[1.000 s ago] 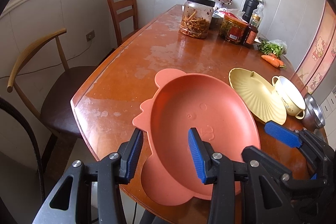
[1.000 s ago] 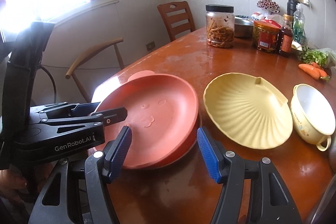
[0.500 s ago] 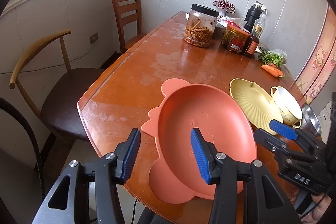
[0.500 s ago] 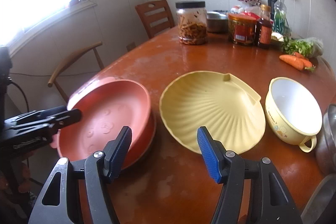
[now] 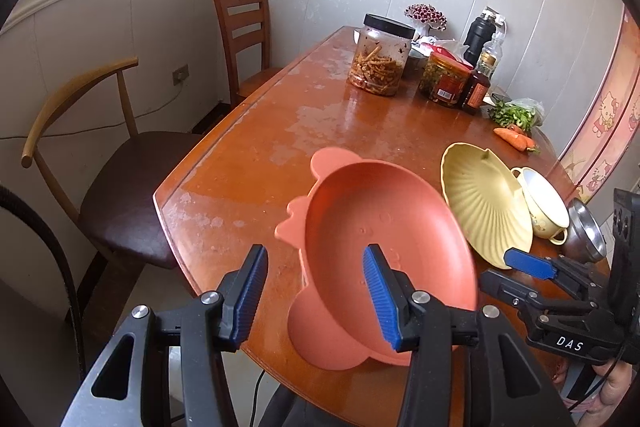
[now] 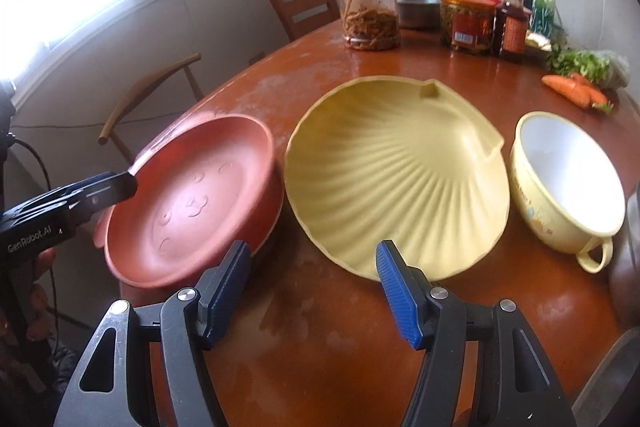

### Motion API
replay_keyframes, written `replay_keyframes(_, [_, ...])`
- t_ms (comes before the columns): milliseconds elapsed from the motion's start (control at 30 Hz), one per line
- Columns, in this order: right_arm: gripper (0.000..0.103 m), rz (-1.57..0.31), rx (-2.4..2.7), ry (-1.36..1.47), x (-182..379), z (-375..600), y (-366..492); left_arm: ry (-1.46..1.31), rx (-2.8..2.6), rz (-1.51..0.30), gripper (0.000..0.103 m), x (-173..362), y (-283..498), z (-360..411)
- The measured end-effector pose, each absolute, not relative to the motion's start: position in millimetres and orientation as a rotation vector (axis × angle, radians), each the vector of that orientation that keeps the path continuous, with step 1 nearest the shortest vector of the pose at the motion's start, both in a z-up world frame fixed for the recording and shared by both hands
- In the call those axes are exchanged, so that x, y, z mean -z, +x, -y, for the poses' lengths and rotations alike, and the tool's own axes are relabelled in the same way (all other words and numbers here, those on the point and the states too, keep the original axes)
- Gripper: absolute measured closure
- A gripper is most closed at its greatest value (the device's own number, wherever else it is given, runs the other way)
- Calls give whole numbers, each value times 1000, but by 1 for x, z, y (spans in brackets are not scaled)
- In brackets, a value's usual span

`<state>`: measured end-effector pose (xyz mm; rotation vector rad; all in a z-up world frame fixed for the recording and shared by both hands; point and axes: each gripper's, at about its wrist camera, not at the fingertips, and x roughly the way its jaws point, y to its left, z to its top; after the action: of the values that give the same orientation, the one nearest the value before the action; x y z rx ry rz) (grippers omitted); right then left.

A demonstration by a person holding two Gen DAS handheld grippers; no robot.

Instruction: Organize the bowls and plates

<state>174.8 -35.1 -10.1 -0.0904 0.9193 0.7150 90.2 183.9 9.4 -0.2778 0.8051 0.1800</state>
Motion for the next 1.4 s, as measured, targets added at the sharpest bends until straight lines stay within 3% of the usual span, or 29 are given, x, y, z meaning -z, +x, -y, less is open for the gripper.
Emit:
replay_keyframes(500, [36, -924, -692, -250, 20, 23, 177, -257, -165, -803, 53, -19, 83, -169])
replay_keyframes(1400, [35, -951, -897, -292, 10, 31, 56, -204, -113, -805, 53, -19, 32, -123])
